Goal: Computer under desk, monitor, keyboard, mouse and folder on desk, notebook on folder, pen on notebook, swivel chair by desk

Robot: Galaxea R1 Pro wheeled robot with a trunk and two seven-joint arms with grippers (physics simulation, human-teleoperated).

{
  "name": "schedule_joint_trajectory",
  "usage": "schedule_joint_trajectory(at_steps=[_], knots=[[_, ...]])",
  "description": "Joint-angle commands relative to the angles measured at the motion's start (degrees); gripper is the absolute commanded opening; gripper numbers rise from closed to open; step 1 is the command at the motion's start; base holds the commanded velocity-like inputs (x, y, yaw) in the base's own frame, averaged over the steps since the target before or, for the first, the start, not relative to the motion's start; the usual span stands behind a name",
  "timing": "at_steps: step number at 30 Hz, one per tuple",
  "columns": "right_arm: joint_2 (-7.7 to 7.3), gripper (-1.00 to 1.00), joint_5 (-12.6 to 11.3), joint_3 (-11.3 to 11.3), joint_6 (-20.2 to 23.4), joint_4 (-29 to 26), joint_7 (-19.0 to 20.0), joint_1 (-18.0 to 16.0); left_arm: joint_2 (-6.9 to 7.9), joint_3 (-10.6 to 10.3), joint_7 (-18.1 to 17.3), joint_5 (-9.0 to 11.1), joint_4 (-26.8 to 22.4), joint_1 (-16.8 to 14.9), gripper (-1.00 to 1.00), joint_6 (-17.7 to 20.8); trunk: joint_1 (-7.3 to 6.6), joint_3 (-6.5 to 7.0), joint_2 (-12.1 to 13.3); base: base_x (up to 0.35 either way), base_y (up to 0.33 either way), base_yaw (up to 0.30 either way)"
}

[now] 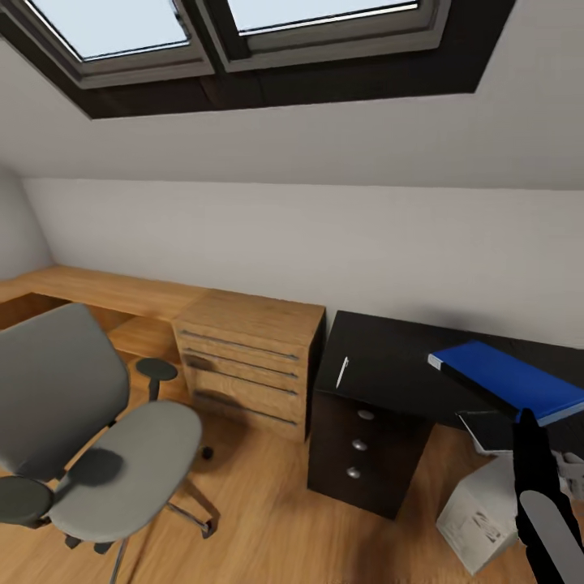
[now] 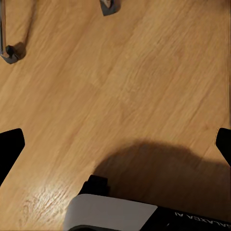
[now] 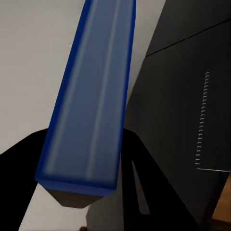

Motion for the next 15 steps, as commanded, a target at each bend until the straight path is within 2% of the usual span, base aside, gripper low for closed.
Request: schedule_joint_trajectory(at_steps=[1,5,6,15], knots=[[-0.02,-1.0,-0.27,0.05,-0.23,-0.09,-0.19,-0.05,0.06,-0.49,0.36,0.61,-0.13,-0.02,1.0,-0.3,0.0,-0.07,-0.05,0.0,0.0,-0.297],[-0.02,-1.0,-0.3,-0.86,-0.24,-0.08,-0.19,-0.04,0.05,-0.5,0.36,0.66,-0.13,-0.01,1.0,-0.25,0.0,-0.07,-0.05,0.0,0.0,-0.297],[-0.02,-1.0,-0.31,-2.35,-0.18,-0.06,-0.19,-0.02,0.05,-0.52,0.36,0.67,-0.13,-0.02,1.0,-0.29,0.0,-0.07,-0.05,0.0,0.0,-0.297],[-0.02,-1.0,-0.31,-2.71,-0.16,-0.04,-0.19,-0.02,0.05,-0.59,0.36,0.62,-0.13,-0.05,1.0,-0.3,0.0,-0.07,-0.05,0.0,0.0,-0.297]])
